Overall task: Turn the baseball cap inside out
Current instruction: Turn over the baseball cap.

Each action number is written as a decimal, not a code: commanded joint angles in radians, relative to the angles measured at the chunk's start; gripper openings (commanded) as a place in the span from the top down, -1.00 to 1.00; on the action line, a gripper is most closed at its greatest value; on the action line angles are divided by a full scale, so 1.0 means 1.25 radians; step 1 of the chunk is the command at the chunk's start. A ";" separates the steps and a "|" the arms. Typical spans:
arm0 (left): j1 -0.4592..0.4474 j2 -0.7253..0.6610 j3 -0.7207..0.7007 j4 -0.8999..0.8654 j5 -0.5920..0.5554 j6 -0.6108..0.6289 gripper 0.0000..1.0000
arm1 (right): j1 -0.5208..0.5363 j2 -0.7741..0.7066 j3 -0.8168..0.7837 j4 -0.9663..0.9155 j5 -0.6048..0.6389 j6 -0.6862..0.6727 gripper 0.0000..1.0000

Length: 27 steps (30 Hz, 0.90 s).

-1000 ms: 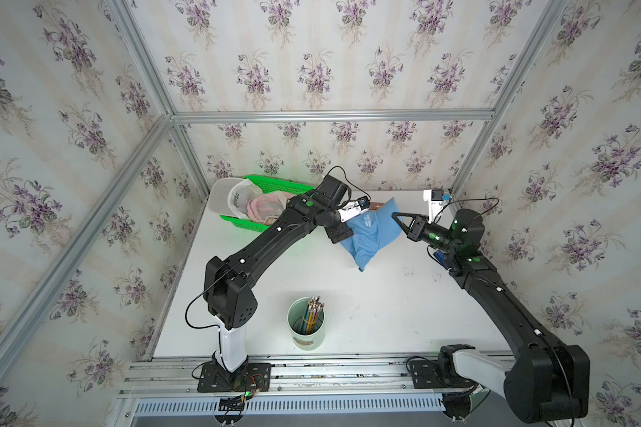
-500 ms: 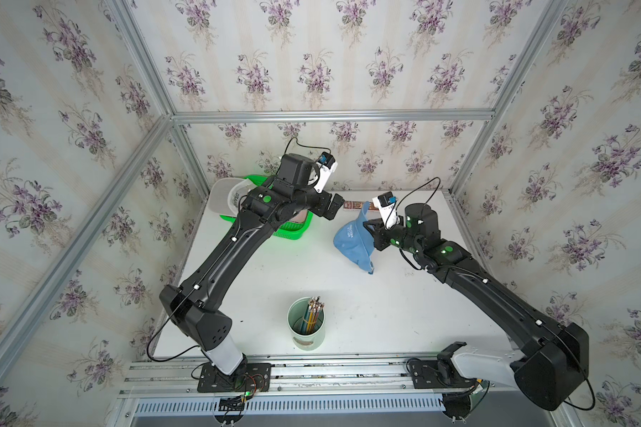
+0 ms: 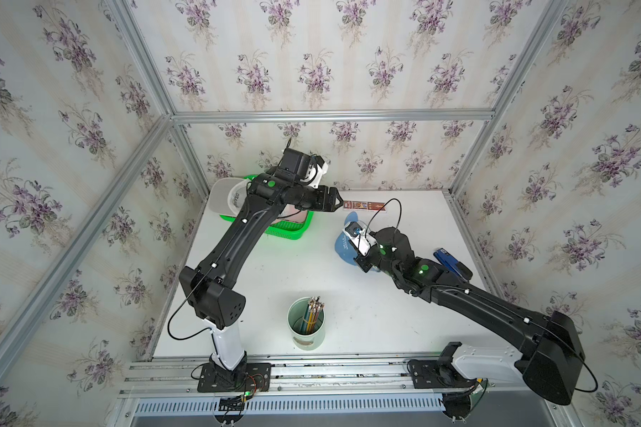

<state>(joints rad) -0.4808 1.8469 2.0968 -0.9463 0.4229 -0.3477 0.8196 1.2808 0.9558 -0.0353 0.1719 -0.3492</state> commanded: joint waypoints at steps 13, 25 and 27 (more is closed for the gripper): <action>-0.037 0.034 -0.060 -0.060 -0.133 0.020 -0.35 | 0.047 0.066 0.054 0.070 0.047 -0.030 1.00; -0.045 0.054 -0.078 -0.012 -0.056 0.003 0.54 | 0.059 0.095 0.072 0.081 0.057 -0.019 1.00; -0.051 0.052 -0.093 0.001 -0.029 -0.007 0.75 | 0.059 0.103 0.073 0.083 0.063 -0.012 1.00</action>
<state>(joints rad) -0.5381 1.9102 1.9961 -0.9737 0.3244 -0.3492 0.8909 1.4025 1.0382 0.0162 0.2264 -0.3794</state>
